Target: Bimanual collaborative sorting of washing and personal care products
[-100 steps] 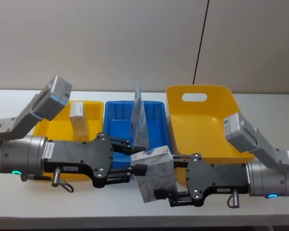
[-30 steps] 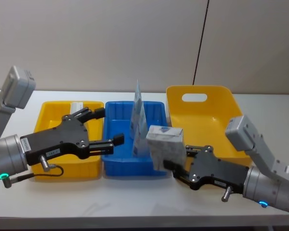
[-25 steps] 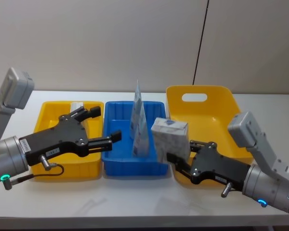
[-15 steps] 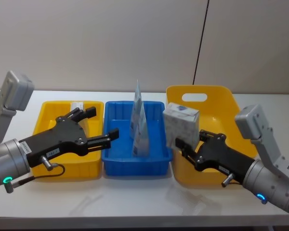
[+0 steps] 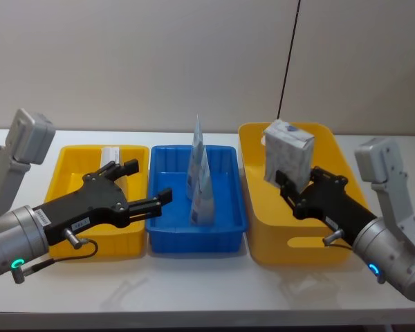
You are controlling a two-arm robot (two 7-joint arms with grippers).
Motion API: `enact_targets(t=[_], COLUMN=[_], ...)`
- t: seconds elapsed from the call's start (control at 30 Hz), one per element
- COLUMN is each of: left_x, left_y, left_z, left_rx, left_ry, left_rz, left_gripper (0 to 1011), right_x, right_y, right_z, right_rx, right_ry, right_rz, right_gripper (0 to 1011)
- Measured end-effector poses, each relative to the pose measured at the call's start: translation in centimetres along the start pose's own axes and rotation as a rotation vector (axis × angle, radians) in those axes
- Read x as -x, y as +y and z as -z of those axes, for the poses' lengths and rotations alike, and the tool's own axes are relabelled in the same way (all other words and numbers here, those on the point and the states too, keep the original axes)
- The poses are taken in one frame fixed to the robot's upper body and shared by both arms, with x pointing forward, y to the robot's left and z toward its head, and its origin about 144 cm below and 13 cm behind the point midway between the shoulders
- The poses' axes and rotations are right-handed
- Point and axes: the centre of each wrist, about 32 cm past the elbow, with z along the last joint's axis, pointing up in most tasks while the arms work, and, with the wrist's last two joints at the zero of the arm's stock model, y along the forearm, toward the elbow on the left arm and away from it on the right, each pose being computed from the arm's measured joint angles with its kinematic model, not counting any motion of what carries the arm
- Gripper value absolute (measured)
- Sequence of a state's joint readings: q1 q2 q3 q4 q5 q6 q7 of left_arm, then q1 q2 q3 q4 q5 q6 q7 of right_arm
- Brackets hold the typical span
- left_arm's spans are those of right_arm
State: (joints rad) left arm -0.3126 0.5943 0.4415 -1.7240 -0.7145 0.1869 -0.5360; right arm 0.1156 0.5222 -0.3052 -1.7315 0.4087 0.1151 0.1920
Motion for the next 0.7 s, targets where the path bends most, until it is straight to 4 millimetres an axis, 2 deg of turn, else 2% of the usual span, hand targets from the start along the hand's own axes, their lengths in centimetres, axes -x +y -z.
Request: enact_targets(t=[0.7], left_x=[0.2], left_y=[-0.1], left_z=[0.3], left_rx=[-0.012], left_ry=[0.019], left_rz=[-0.016], left_gripper=[1001], right_x=[1.2], right_y=[1.7], right_z=[-0.8], right_rx=[0.000], right_ry=[0.024], right_rz=[0.349], right_gripper=[361])
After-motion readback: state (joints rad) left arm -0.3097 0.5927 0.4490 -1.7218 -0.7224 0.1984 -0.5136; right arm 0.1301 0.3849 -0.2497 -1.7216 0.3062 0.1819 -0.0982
